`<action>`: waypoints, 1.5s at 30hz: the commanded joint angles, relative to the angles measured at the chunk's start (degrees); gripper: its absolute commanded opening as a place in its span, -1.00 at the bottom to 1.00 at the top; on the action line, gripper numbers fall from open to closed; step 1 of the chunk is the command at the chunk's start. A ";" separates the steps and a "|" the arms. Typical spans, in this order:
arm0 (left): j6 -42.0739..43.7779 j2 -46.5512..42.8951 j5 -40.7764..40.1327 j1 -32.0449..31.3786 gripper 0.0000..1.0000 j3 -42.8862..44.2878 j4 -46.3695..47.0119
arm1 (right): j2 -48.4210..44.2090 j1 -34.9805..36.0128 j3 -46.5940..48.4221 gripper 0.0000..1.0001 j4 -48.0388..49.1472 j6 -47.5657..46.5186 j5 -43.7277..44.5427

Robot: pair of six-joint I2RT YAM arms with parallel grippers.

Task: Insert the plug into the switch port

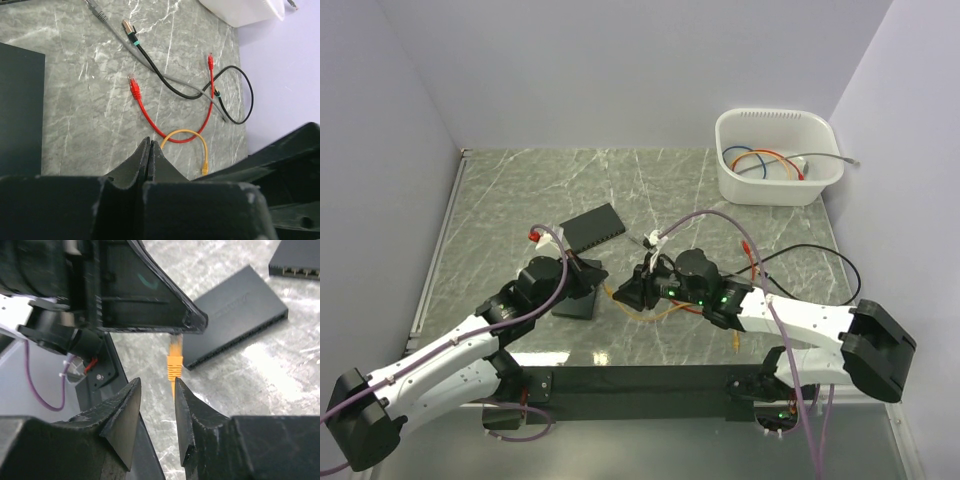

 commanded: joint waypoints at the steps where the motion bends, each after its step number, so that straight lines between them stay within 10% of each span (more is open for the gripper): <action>1: -0.19 -0.87 0.12 -0.26 -0.99 2.20 1.40 | 2.04 0.04 1.40 -0.18 1.95 -0.39 -1.09; 20: -0.36 -1.57 -0.31 -0.97 -0.99 2.02 0.78 | 6.97 0.22 3.25 -0.07 4.85 1.02 -1.17; 45: -0.54 -2.36 -1.46 -1.41 -0.99 2.02 -0.18 | 9.60 0.39 3.95 -0.47 6.25 1.54 -1.79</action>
